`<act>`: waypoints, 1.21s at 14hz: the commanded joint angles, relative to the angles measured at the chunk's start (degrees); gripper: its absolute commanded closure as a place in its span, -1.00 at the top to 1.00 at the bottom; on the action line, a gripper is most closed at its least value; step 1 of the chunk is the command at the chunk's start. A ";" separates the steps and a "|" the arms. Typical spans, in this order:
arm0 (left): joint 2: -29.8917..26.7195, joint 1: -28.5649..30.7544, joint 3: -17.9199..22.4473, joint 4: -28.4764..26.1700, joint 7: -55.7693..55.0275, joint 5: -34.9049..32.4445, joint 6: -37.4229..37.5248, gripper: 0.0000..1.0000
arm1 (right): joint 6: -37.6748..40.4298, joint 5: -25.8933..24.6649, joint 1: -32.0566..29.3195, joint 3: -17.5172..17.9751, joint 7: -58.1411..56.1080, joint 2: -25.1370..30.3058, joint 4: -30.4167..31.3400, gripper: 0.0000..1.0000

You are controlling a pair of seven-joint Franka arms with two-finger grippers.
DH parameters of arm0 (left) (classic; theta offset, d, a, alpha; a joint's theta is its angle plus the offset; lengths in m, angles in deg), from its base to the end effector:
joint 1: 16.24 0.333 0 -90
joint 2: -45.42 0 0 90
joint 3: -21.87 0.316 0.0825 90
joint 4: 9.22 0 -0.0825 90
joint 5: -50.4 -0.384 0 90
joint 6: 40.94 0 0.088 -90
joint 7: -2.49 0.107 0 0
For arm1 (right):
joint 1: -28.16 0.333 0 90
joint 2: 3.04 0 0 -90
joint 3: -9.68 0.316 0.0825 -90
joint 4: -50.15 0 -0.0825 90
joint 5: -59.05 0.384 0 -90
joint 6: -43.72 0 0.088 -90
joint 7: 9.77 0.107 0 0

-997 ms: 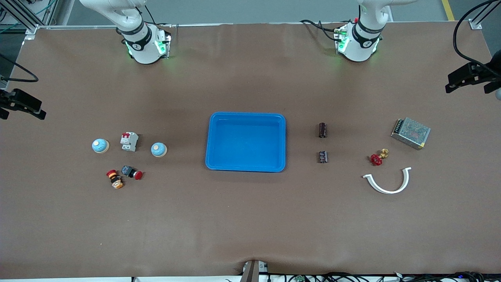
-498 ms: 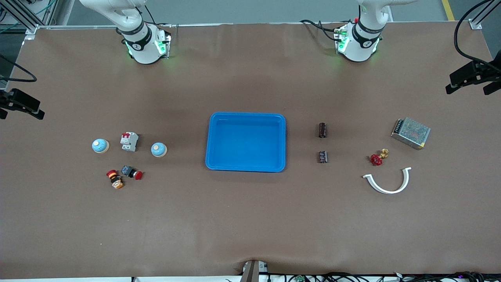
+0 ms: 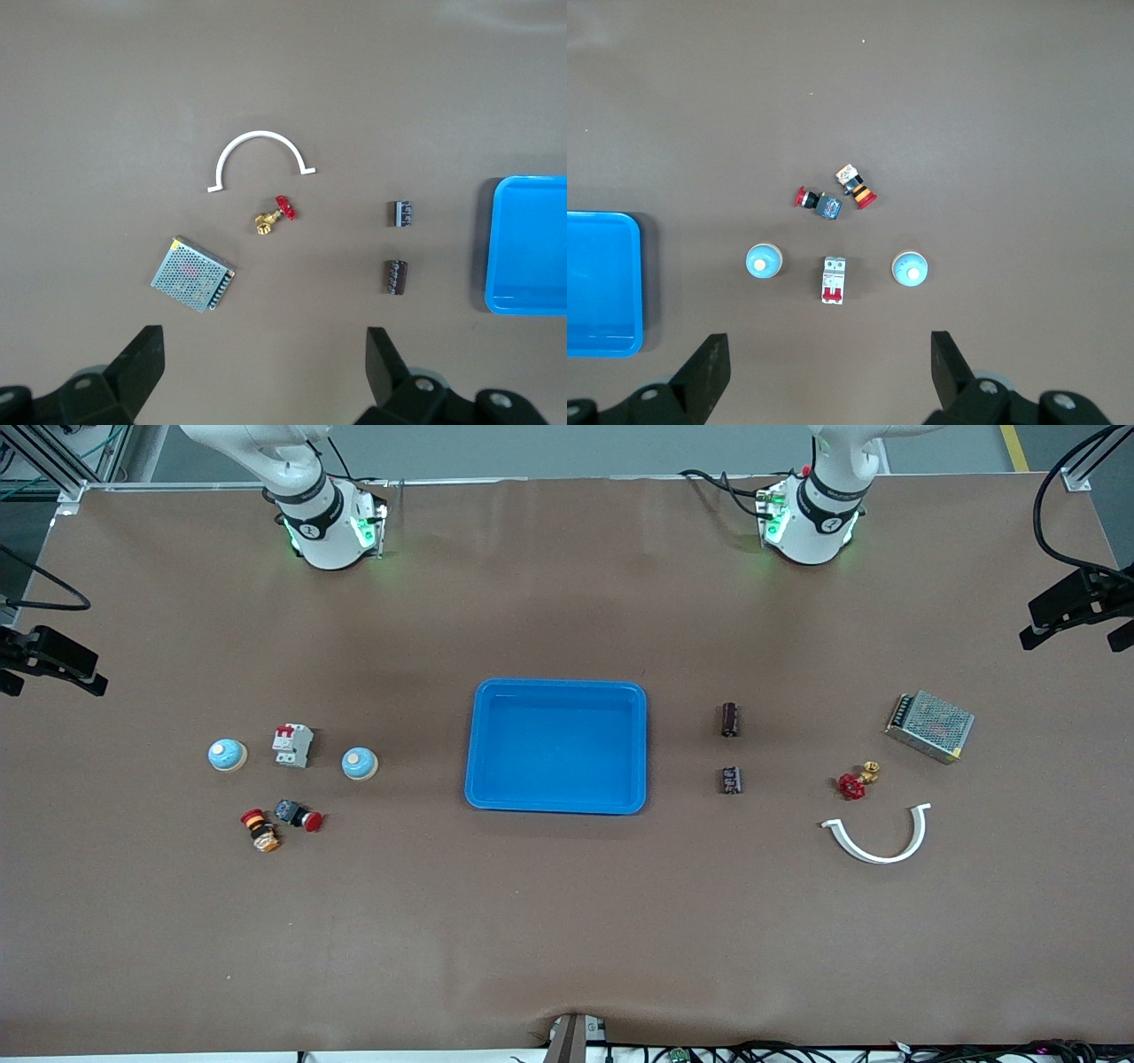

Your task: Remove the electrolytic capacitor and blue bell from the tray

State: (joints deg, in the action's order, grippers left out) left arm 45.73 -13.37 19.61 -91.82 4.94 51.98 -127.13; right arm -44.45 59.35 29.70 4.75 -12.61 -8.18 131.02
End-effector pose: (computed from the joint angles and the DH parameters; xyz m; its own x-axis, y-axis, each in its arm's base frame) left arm 0.5491 0.0028 0.6761 0.9977 -0.0339 0.0584 -0.0354 -0.9991 0.0251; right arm 0.5788 -0.0311 0.6459 0.9992 -0.0088 0.0378 -0.0089 -1.0000 0.0044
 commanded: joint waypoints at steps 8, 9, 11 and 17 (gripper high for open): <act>-0.48 0.21 -0.55 -0.01 2.64 0.97 -1.79 1.00 | 0.45 0.58 -0.14 0.09 0.02 -0.75 -1.34 1.00; -0.48 0.38 -0.55 0.08 2.73 1.06 -1.79 1.00 | 0.45 0.59 0.04 0.09 0.02 -0.75 -1.34 1.00; -0.48 0.38 -0.55 0.08 2.73 0.97 -1.79 1.00 | 0.45 0.50 -0.05 0.09 0.11 -0.75 -1.34 1.00; -0.48 0.12 -0.55 0.08 2.73 1.06 -2.41 1.00 | 0.28 0.41 -0.66 0.00 0.46 -0.66 -1.42 1.00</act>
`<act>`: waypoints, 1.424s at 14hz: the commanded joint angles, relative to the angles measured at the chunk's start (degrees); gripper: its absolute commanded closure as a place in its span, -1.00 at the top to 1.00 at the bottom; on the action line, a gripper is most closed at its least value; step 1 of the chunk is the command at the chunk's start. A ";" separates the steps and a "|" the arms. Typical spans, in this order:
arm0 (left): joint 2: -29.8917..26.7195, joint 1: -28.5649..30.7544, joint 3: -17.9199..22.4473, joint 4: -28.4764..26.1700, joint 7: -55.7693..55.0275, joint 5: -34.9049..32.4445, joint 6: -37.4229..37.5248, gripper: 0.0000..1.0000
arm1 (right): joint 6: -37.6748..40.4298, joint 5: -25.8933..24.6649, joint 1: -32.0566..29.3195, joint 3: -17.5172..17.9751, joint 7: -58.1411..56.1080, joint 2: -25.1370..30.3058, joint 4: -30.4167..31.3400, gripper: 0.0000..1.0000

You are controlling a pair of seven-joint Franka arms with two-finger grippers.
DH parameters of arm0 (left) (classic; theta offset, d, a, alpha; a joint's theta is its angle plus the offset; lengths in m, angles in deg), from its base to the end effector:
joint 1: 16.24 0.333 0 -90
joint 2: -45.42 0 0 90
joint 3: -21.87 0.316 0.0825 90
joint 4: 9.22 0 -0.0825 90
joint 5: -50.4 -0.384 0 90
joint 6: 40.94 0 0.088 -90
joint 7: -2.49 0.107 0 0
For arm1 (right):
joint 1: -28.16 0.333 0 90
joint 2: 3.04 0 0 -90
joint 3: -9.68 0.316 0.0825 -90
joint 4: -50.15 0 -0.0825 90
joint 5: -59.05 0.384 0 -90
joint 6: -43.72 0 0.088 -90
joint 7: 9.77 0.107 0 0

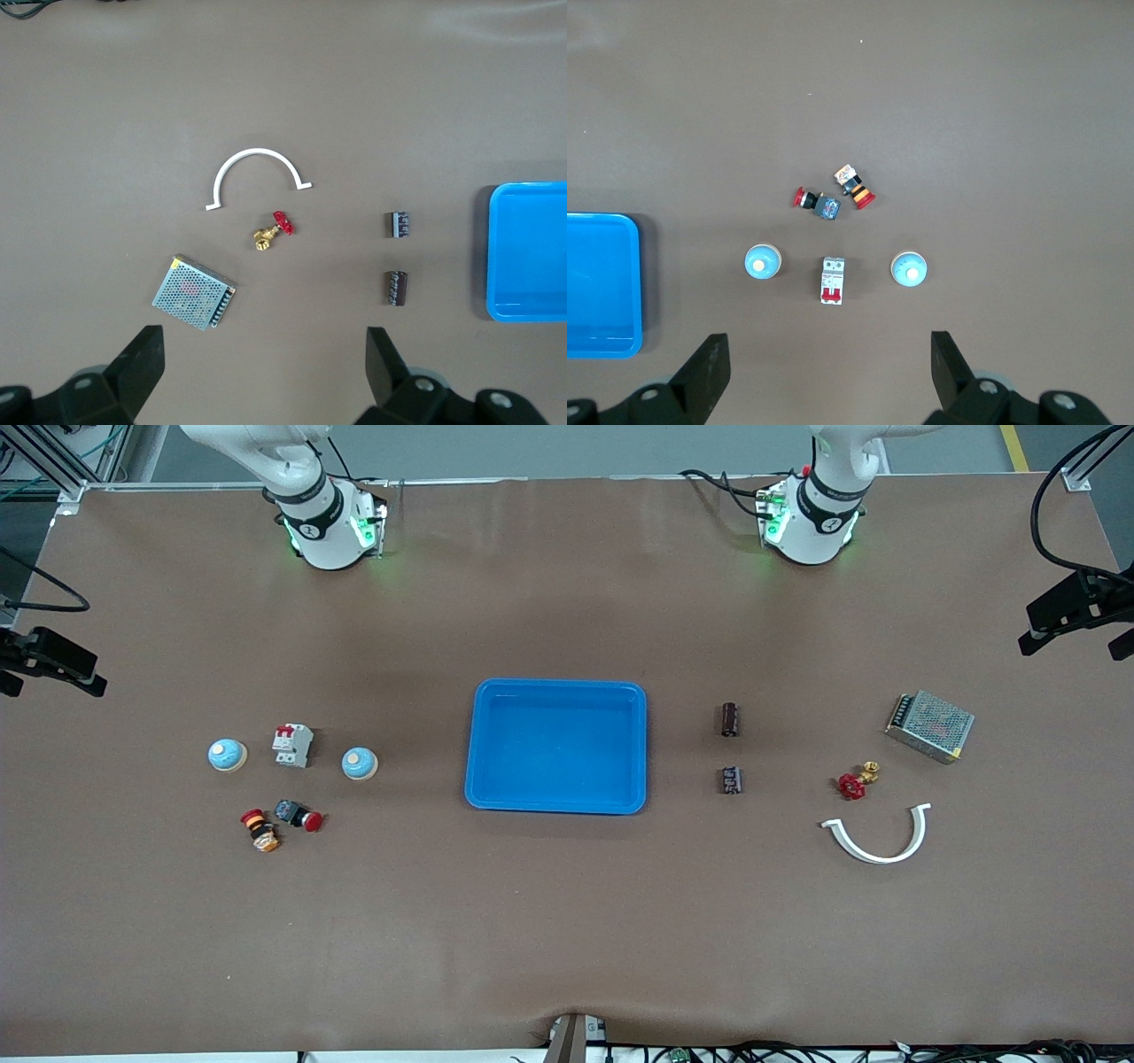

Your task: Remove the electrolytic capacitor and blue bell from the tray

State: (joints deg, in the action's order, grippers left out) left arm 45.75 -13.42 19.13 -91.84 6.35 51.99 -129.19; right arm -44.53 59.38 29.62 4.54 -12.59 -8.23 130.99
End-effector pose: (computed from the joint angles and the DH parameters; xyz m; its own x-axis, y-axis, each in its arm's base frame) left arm 0.5528 -0.0022 0.6792 0.9933 -0.0667 0.0941 -0.0690 -0.9974 0.0215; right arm 0.5791 -0.0339 0.6458 0.9991 -0.0141 0.0389 -0.0143 -0.9999 0.0043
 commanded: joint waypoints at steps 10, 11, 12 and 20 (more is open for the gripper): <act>-0.51 0.09 -0.07 1.06 1.32 2.28 -0.25 1.00 | -1.22 0.11 1.52 -0.23 0.62 0.00 -0.95 1.00; -0.51 0.09 -0.16 1.06 1.32 2.19 -0.25 1.00 | -1.31 0.20 1.44 -0.23 0.62 0.00 -0.95 1.00; -0.51 0.09 -0.25 1.06 1.32 2.19 -0.25 1.00 | -1.31 0.37 1.27 -0.23 0.62 0.00 -0.95 1.00; -0.77 0.17 -0.33 0.54 1.24 2.19 -0.52 1.00 | -1.14 0.46 0.48 0.04 0.62 -0.35 -1.30 1.00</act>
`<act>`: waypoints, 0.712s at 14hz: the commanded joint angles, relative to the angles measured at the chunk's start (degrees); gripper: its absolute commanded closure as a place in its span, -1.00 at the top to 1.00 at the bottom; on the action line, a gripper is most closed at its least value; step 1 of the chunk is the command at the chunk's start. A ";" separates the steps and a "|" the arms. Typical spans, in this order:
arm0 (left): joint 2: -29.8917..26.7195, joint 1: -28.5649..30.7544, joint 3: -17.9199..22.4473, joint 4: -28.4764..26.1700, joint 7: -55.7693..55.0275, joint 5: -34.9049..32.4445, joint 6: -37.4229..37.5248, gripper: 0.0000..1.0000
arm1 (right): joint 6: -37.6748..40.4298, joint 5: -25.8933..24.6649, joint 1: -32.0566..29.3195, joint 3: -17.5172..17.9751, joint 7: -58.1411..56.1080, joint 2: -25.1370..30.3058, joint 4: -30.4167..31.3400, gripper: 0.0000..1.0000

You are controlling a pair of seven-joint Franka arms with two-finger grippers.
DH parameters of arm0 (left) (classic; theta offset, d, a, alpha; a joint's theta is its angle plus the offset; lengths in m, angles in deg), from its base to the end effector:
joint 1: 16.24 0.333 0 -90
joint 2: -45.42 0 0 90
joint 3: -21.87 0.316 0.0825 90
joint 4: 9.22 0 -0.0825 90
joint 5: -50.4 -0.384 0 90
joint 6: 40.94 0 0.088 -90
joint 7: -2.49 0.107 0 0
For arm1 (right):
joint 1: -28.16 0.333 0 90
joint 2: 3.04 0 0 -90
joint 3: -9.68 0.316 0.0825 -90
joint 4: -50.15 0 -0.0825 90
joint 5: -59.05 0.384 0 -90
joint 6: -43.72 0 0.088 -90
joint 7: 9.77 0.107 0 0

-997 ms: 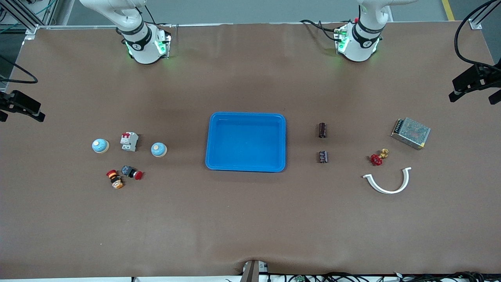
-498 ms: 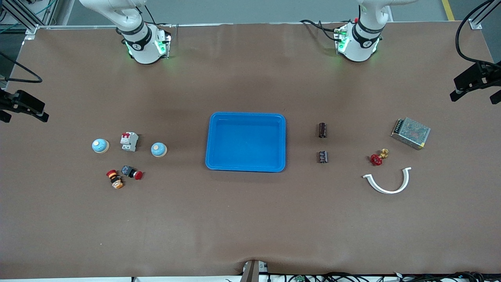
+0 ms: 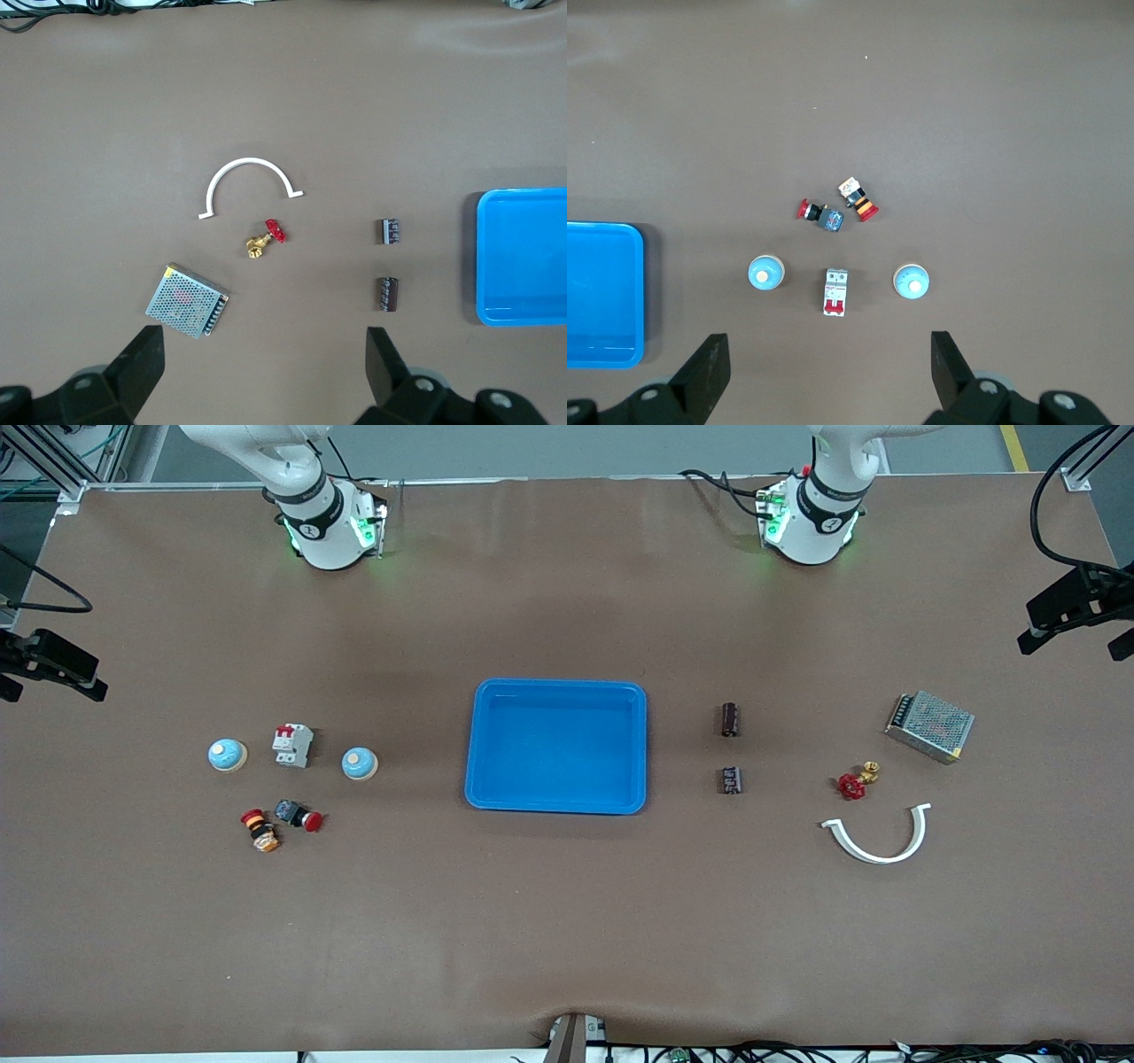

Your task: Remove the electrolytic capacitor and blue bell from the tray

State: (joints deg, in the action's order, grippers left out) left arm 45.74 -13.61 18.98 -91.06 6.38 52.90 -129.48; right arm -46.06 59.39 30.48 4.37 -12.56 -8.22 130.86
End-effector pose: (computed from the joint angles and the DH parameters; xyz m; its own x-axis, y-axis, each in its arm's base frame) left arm 0.5527 -0.0072 0.6862 0.9908 -0.0733 0.1138 -0.0779 -0.9963 0.0359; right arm 0.5821 -0.0269 0.6495 0.9977 -0.0024 0.0680 -0.0028 -1.0000 0.0058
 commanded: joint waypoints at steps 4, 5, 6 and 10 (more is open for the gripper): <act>-0.58 0.36 -0.36 0.02 1.21 1.28 -0.23 1.00 | 0.22 0.89 -2.22 0.56 0.59 -0.10 -0.73 1.00; -0.49 0.36 -0.27 0.11 1.21 1.37 -0.23 1.00 | 0.13 2.55 -3.10 0.56 0.33 0.16 -0.56 1.00; -0.40 0.36 -0.36 0.11 1.21 1.37 -0.23 1.00 | 0.04 4.66 -4.15 0.56 0.07 0.34 -0.12 1.00; -0.05 0.36 -0.27 0.11 1.21 1.28 -0.23 1.00 | -1.89 6.26 -4.78 0.48 -0.11 1.66 2.16 1.00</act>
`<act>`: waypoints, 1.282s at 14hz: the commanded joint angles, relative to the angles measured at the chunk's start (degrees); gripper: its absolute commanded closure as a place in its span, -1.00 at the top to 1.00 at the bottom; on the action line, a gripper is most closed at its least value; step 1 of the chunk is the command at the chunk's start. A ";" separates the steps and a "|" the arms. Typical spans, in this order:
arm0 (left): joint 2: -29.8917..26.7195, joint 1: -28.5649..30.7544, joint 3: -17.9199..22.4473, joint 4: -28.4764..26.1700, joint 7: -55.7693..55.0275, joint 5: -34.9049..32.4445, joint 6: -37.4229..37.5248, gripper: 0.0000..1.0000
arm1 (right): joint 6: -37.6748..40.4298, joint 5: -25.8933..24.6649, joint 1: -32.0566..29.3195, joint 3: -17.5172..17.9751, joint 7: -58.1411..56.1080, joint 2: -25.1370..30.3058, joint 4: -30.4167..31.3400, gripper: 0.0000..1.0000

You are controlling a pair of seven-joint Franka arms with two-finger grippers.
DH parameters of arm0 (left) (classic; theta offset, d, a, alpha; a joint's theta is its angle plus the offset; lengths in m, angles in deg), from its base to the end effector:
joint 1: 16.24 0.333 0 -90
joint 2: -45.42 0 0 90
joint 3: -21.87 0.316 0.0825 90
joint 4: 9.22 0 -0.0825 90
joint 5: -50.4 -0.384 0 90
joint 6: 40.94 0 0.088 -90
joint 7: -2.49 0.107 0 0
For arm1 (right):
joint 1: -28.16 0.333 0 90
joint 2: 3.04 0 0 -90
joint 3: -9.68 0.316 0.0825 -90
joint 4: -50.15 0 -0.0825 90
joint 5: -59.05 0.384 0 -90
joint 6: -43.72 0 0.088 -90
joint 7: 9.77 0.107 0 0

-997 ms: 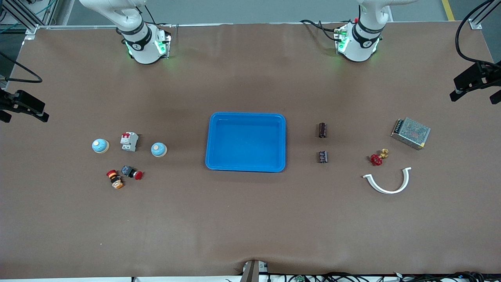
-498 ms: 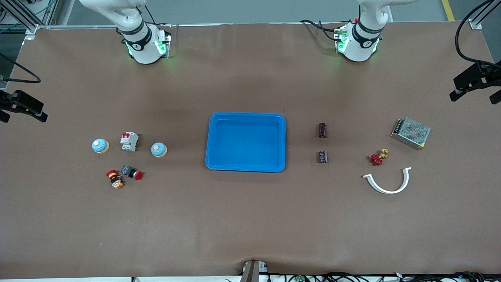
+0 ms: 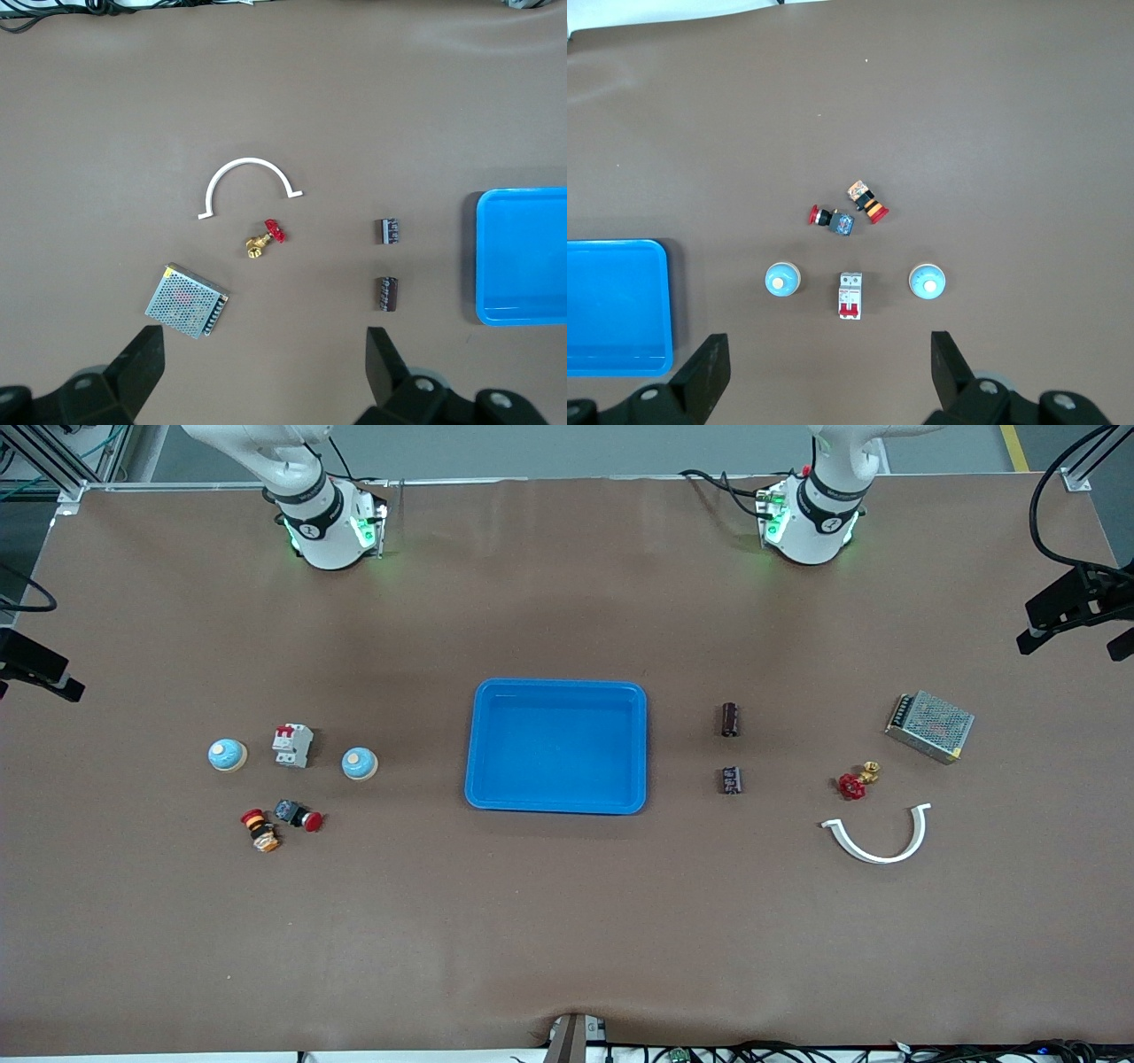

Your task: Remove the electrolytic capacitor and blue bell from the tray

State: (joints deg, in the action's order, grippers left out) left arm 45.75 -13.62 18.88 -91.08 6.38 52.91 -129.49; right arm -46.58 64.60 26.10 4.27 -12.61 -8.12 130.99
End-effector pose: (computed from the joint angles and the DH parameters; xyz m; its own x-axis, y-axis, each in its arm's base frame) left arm 0.5528 -0.0082 0.6860 0.9907 -0.0752 0.1135 -0.0798 -0.9962 0.0361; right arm 0.5798 -0.0627 0.6507 0.9935 -0.0800 0.0810 -0.0731 -0.9938 -0.0842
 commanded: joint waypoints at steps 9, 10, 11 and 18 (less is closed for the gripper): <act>1.35 -0.16 -1.05 0.12 1.21 1.19 -1.54 1.00 | -1.03 1.05 0.30 0.57 -0.23 1.47 1.34 1.00; 1.43 -0.16 -1.05 0.04 1.21 1.19 -1.72 1.00 | -1.03 0.88 0.30 0.57 -0.32 1.47 1.34 1.00; 1.52 -0.25 -1.14 0.04 1.21 1.19 -1.72 1.00 | -1.03 0.70 0.22 0.57 -0.32 1.47 1.34 1.00; 1.35 0.54 -1.14 0.04 3.40 0.40 -1.20 1.00 | -1.64 -5.79 1.97 0.66 -0.41 1.03 1.25 1.00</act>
State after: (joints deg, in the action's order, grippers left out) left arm 47.57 -13.78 17.75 -91.14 7.29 52.91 -130.83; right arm -47.82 61.43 27.19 4.97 -12.73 -7.71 131.72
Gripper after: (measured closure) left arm 0.000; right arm 0.000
